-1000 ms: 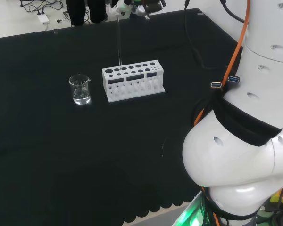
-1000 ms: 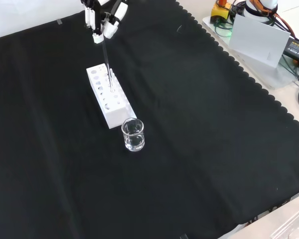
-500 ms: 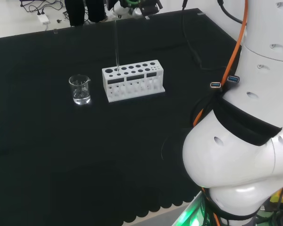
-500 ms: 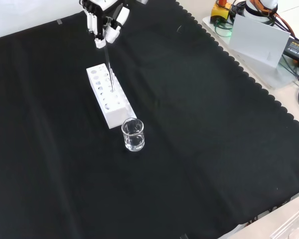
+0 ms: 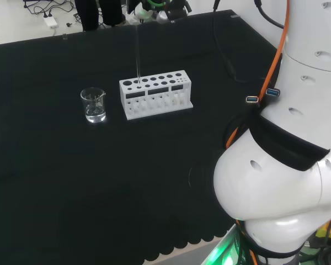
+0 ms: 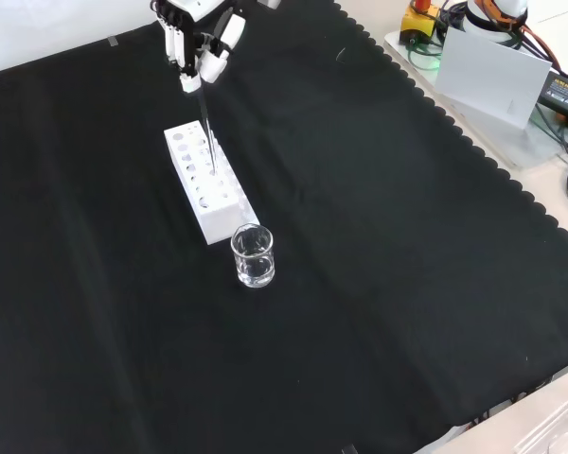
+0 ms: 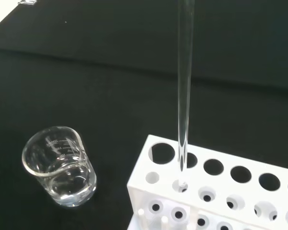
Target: Put the glass rod back on the white test tube rack.
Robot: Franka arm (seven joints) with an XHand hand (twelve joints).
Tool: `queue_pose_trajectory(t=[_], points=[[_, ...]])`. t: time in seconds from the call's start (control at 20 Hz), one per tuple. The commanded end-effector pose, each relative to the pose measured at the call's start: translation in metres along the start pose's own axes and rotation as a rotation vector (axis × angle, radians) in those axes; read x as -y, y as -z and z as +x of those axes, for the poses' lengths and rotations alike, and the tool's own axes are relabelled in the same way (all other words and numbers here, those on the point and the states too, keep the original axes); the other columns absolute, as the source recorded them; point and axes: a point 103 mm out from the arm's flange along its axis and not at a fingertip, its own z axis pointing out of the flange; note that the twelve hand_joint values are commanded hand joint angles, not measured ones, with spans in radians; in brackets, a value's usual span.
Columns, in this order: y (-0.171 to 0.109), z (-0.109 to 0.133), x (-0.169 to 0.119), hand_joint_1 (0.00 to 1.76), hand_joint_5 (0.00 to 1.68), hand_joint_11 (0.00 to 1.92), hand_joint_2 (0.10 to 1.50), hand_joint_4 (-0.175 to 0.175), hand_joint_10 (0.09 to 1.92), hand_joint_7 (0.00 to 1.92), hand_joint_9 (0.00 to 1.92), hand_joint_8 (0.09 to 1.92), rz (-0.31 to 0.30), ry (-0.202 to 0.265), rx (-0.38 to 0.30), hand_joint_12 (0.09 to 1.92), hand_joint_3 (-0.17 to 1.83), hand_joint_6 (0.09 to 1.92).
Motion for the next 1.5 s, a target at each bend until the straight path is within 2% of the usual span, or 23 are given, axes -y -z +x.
queue_pose_trajectory(t=[0.05, 0.9, 1.5], points=[[-0.002, -0.006, 0.003, 1.3, 1.32, 1.71, 1.12, -0.175, 0.76, 1.15, 1.73, 1.06, 0.009, -0.012, -0.002, 0.62, -0.17, 0.12], [-0.023, -0.001, -0.006, 1.3, 1.32, 1.71, 1.12, -0.175, 0.75, 1.15, 1.73, 1.06, 0.04, 0.016, -0.003, 0.62, -0.17, 0.12], [-0.046, -0.012, -0.018, 1.3, 1.32, 1.71, 1.12, -0.175, 0.75, 1.15, 1.73, 1.06, 0.04, 0.035, 0.002, 0.62, -0.17, 0.12]])
